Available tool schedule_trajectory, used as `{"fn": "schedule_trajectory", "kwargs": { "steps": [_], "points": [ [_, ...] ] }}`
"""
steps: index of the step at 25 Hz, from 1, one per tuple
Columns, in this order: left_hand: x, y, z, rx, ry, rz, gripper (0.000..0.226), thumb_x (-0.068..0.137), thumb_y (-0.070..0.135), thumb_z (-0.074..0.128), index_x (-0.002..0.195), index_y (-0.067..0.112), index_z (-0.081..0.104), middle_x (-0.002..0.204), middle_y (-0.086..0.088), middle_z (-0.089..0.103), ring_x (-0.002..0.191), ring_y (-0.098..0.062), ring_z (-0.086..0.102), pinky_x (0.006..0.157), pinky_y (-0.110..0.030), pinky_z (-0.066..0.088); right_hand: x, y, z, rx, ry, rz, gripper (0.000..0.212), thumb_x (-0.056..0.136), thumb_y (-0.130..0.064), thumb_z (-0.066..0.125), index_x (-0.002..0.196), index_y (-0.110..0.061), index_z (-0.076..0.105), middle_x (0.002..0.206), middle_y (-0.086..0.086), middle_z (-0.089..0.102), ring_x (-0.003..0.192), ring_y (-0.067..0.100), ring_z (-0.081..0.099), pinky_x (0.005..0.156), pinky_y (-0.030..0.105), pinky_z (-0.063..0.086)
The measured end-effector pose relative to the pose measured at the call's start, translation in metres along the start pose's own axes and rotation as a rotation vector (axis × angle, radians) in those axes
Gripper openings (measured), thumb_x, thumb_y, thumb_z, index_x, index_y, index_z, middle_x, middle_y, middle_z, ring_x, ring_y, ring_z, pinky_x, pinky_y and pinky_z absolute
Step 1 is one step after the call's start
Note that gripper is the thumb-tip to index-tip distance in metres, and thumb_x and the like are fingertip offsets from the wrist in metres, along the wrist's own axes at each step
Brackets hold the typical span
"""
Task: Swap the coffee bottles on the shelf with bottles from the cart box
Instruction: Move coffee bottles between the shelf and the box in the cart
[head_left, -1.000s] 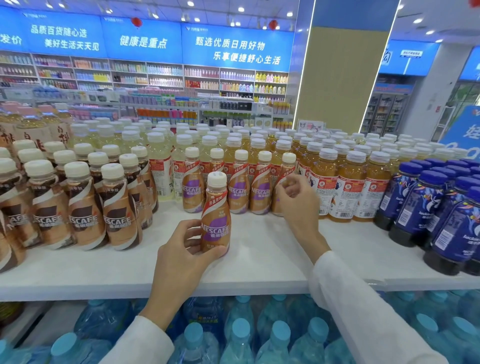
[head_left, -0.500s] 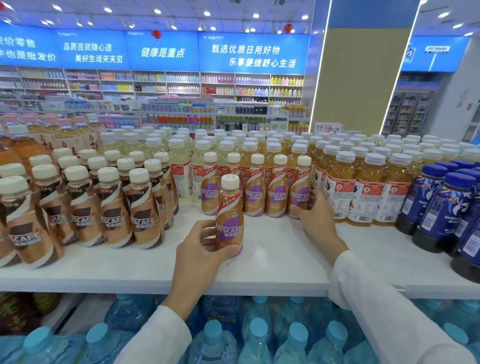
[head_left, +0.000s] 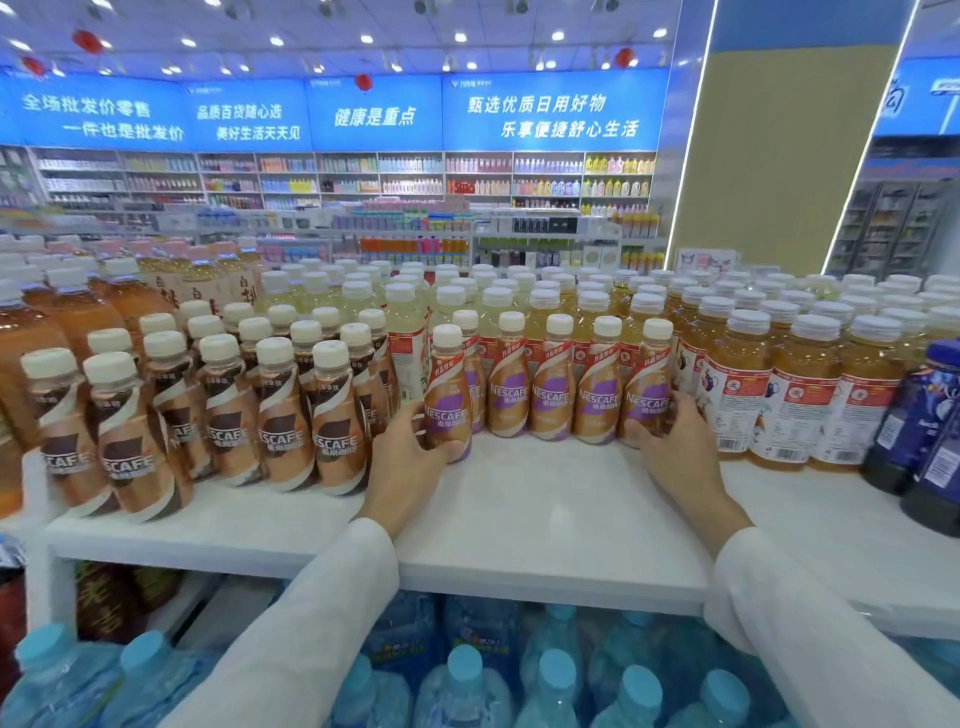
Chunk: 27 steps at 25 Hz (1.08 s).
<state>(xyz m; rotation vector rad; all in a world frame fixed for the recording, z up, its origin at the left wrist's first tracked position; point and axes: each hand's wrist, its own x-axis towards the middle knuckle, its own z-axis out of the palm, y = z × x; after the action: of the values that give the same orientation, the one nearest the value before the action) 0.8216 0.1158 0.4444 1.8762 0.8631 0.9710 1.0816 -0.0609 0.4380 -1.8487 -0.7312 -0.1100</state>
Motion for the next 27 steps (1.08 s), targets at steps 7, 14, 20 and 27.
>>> {"fn": "schedule_trajectory", "kwargs": {
  "steps": [7, 14, 20, 27],
  "points": [
    [0.010, -0.006, 0.002, -0.041, -0.014, -0.017, 0.068, 0.075, 0.018, 0.088, 0.135, 0.018, 0.057, 0.124, 0.003, 0.069, 0.104, -0.007, 0.064, 0.082, -0.016, 0.049, 0.003, 0.006, 0.002, -0.045, 0.001, 0.007, 0.062, 0.086, -0.029, 0.077, 0.139, -0.016, 0.047, 0.136, 0.004, 0.060, 0.124, 0.026, 0.056, 0.105, 0.049, 0.047],
    [0.009, -0.007, 0.003, -0.052, -0.017, -0.019, 0.067, 0.075, 0.017, 0.088, 0.134, 0.019, 0.057, 0.120, 0.006, 0.067, 0.095, 0.004, 0.060, 0.074, -0.009, 0.045, 0.001, 0.003, 0.003, -0.052, 0.004, 0.015, 0.060, 0.087, -0.027, 0.076, 0.138, -0.015, 0.048, 0.134, 0.004, 0.061, 0.123, 0.026, 0.057, 0.104, 0.047, 0.048],
    [0.009, -0.009, 0.002, -0.025, -0.046, -0.012, 0.071, 0.078, 0.024, 0.086, 0.140, 0.023, 0.052, 0.126, 0.008, 0.065, 0.097, 0.003, 0.059, 0.079, -0.012, 0.045, 0.001, 0.003, 0.005, -0.038, 0.007, 0.031, 0.061, 0.087, -0.027, 0.076, 0.139, -0.017, 0.048, 0.136, 0.002, 0.060, 0.124, 0.023, 0.056, 0.105, 0.046, 0.047],
    [-0.046, 0.007, -0.014, 0.132, 0.035, -0.051, 0.063, 0.086, 0.028, 0.078, 0.142, 0.018, 0.052, 0.137, 0.000, 0.061, 0.117, -0.017, 0.060, 0.097, -0.030, 0.047, -0.051, -0.026, -0.035, -0.155, -0.234, -0.009, 0.052, 0.091, -0.027, 0.071, 0.138, -0.025, 0.048, 0.132, -0.004, 0.058, 0.124, 0.019, 0.056, 0.097, 0.030, 0.043]
  ]
}}
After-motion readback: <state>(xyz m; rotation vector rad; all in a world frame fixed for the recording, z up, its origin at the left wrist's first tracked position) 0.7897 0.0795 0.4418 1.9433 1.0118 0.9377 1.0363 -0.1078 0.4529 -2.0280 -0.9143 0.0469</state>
